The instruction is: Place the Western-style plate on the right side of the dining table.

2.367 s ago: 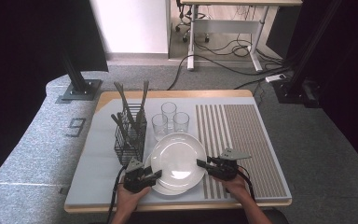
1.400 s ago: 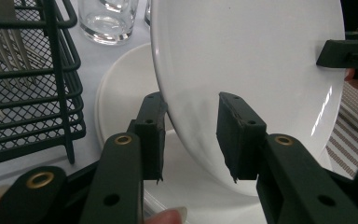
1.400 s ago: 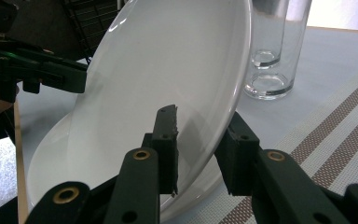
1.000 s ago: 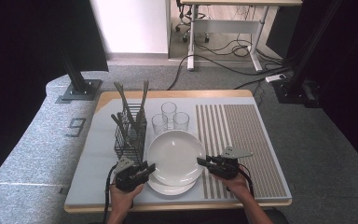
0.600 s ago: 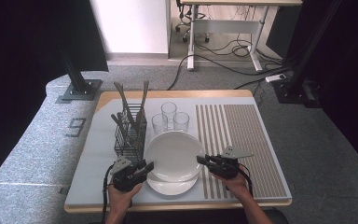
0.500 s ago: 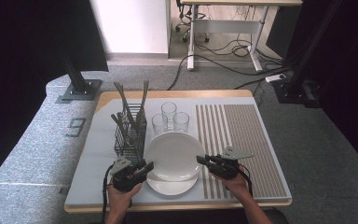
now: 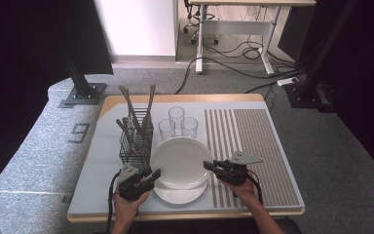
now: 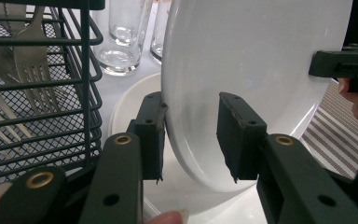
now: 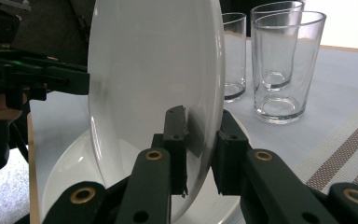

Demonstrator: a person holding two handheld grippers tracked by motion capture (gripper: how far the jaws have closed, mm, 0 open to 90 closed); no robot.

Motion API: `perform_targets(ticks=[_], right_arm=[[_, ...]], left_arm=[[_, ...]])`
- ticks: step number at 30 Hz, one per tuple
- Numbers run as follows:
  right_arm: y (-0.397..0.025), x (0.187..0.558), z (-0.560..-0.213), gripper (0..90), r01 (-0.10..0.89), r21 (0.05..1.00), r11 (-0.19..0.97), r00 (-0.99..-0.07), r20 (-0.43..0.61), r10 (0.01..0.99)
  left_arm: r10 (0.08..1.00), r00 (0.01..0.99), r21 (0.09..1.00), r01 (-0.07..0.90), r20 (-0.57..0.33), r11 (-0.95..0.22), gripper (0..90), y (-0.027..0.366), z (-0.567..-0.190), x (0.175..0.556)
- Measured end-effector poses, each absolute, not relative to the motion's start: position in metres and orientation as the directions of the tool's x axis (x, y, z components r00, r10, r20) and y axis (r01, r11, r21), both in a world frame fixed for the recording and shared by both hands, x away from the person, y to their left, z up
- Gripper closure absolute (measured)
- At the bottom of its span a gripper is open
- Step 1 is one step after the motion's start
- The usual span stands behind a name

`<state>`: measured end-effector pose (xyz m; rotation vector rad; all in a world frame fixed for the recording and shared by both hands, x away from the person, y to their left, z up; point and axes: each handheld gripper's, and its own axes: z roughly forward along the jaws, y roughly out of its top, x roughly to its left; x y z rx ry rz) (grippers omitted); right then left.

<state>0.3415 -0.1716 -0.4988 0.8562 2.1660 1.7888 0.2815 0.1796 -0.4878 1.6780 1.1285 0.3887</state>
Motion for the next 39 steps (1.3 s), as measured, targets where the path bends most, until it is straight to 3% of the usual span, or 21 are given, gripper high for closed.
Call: perform_targets(ticks=[9, 27, 39], right_arm=[[-0.1689, 0.3450, -0.4994, 74.6, 0.333, 0.941, 0.062, -0.809, 0.251, 0.531], [-0.1704, 0.3432, -0.4949, 84.8, 0.344, 0.939, 0.022, -0.846, 0.300, 0.442], [-0.1766, 0.3448, -0.4948, 85.2, 0.373, 0.928, -0.014, -0.821, 0.337, 0.460]], left_arm=[[0.816, 0.524, 0.879, 0.475, -0.245, -0.042, 61.9, 0.1761, -0.4862, 0.2801], [0.810, 0.523, 0.873, 0.488, -0.266, -0.028, 54.4, 0.1789, -0.4920, 0.2839], [0.811, 0.518, 0.868, 0.495, -0.273, -0.024, 48.1, 0.1834, -0.4957, 0.2855]])
